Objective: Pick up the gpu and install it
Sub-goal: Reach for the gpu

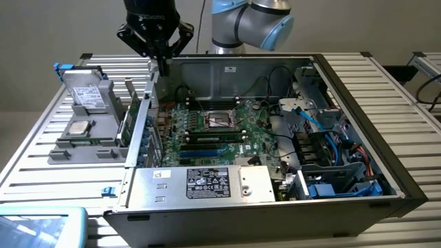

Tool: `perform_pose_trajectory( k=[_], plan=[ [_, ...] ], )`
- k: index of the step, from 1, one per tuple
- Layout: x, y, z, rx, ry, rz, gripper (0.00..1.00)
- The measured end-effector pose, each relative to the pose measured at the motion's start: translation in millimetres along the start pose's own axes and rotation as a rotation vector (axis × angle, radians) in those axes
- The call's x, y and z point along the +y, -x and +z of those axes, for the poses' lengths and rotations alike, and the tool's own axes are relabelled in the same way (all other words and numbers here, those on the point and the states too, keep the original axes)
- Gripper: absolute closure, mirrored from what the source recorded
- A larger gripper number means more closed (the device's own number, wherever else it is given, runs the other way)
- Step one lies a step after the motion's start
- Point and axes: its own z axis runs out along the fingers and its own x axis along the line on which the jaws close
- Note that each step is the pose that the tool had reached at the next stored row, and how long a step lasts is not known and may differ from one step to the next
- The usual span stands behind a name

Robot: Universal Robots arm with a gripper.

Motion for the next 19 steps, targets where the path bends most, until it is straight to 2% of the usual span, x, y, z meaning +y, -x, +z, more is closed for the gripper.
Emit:
perform_pose_trajectory(
  k=[19],
  plan=[
    [-1.1,-81.4,5.1,0.0002,0.0006,-0.003,0.88]
  ],
)
